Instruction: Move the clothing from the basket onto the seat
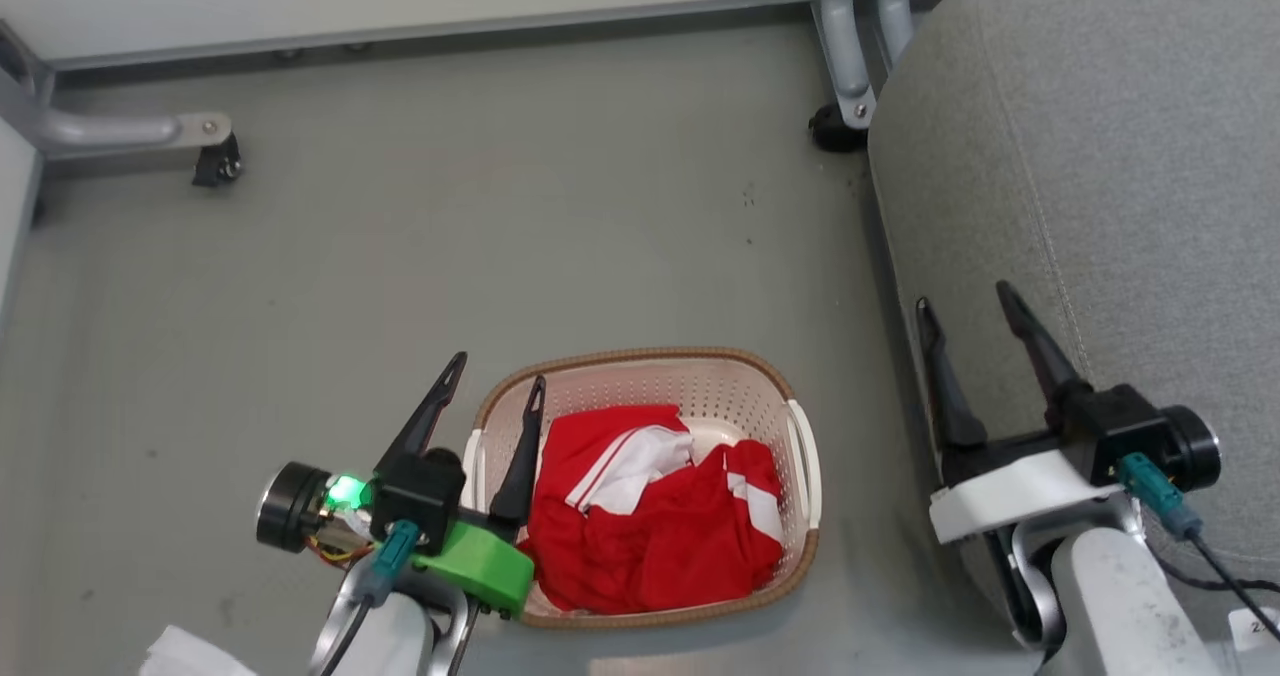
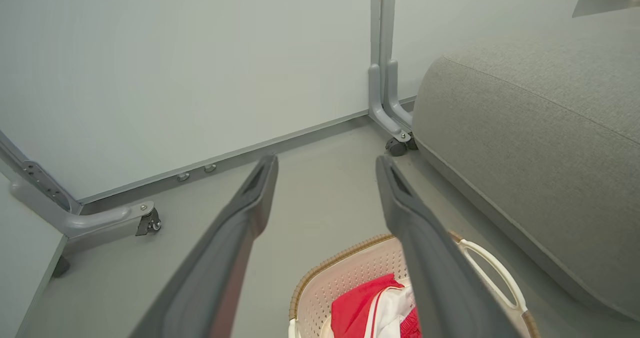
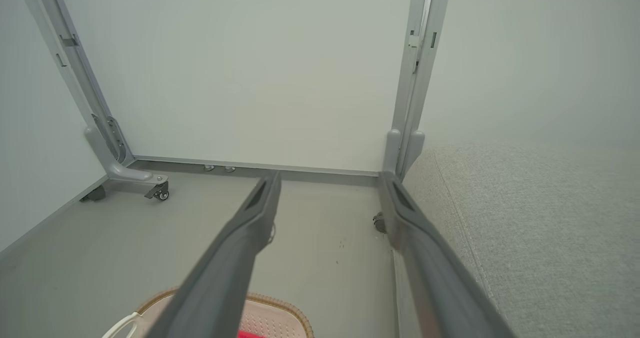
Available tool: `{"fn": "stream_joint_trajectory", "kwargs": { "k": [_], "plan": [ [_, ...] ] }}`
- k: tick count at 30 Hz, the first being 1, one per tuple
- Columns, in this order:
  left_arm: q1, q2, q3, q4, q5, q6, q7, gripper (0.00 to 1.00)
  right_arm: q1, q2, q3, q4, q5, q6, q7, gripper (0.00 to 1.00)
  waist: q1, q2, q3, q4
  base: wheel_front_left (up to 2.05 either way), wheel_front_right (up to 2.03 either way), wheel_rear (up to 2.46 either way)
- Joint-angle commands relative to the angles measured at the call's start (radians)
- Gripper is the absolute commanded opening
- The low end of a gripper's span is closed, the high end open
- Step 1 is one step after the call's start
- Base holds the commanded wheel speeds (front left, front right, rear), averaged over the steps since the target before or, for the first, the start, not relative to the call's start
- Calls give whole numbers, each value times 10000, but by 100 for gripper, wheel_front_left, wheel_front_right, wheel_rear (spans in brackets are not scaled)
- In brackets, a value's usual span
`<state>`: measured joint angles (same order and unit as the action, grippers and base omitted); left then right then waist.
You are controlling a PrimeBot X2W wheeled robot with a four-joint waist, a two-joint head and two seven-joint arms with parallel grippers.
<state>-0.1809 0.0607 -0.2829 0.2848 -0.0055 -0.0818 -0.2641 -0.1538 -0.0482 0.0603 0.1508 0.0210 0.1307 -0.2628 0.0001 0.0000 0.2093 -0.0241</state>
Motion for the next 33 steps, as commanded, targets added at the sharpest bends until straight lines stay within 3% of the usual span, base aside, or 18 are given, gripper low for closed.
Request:
{"fn": "stream_joint_trajectory", "kwargs": {
  "k": [1, 9, 21, 28, 33],
  "plan": [
    [-498, 119, -172, 241, 126, -120, -8, 100, -356, -42, -207, -124, -111, 1, -33, 100, -1, 0, 1475, -236, 0, 0, 0],
    [-2630, 932, -2134, 2028, 909, -455, -7, 100, -1474, -37, -535, -700, -439, 1, -33, 100, -1, 0, 3312, -452, 0, 0, 0],
    [-5120, 1773, -4896, 5133, 1575, -492, -7, 100, -2517, -34, -157, -1783, 63, 1, -33, 100, -1, 0, 5427, -1352, 0, 0, 0],
    [-6556, 2026, -6466, 6645, 2615, -481, -7, 100, -2736, -26, -21, -2156, 302, 1, -31, 100, -1, 0, 6252, -1652, 0, 0, 0],
    [-7351, 1897, -6783, 7909, 2994, -325, 136, 100, -2901, -29, 104, -2198, 535, 1, -33, 100, -1, 0, 6598, -1850, 0, 0, 0]
  ]
}}
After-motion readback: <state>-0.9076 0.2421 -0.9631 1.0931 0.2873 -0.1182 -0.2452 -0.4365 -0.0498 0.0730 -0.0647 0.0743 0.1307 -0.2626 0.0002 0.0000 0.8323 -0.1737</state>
